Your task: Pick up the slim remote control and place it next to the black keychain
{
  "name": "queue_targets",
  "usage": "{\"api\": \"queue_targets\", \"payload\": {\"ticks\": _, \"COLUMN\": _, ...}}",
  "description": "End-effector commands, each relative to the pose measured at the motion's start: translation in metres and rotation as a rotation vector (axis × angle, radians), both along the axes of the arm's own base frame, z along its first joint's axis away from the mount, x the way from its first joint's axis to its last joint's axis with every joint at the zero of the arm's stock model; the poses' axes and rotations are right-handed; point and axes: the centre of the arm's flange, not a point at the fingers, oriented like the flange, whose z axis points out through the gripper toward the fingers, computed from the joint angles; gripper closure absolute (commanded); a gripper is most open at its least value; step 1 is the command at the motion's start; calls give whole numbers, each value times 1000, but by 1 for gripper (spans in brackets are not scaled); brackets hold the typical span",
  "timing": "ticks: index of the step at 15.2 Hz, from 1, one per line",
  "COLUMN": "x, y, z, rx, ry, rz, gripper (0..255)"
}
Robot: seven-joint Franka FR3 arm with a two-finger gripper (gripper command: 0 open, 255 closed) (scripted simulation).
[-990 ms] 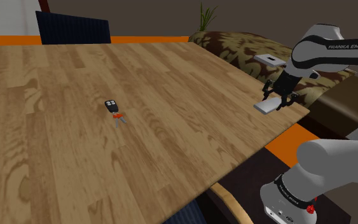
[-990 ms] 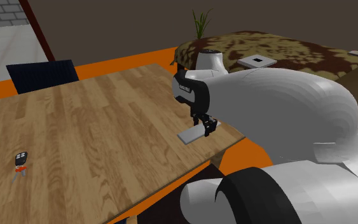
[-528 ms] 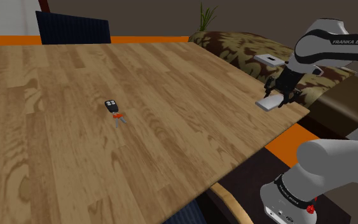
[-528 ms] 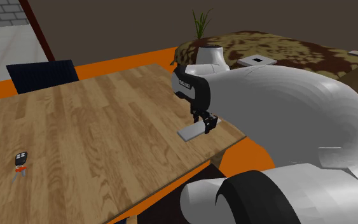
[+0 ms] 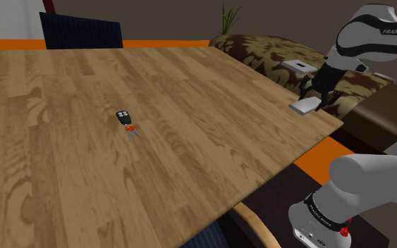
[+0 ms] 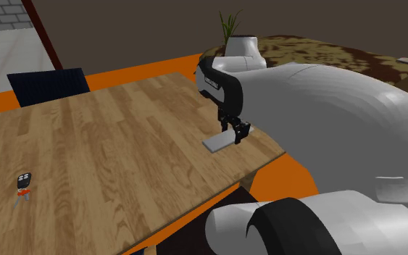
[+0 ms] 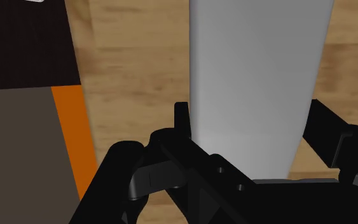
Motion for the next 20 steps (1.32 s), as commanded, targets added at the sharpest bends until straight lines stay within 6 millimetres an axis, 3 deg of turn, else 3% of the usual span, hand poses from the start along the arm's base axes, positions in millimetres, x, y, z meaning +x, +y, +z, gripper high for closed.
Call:
{"api": "queue_targets", "payload": {"ticks": 1, "x": 0, "y": 1, "z": 10, "rx": 0, "ry": 0, "rz": 0, "gripper": 255}}
{"api": "queue_targets", "payload": {"ticks": 5, "x": 0, "y": 1, "z": 26, "rx": 0, "ry": 0, "rz": 0, "gripper": 255}}
{"api": "queue_targets", "payload": {"ticks": 20, "x": 43, "y": 194, "z": 27, "rx": 0, "ry": 0, "rz": 0, "gripper": 255}}
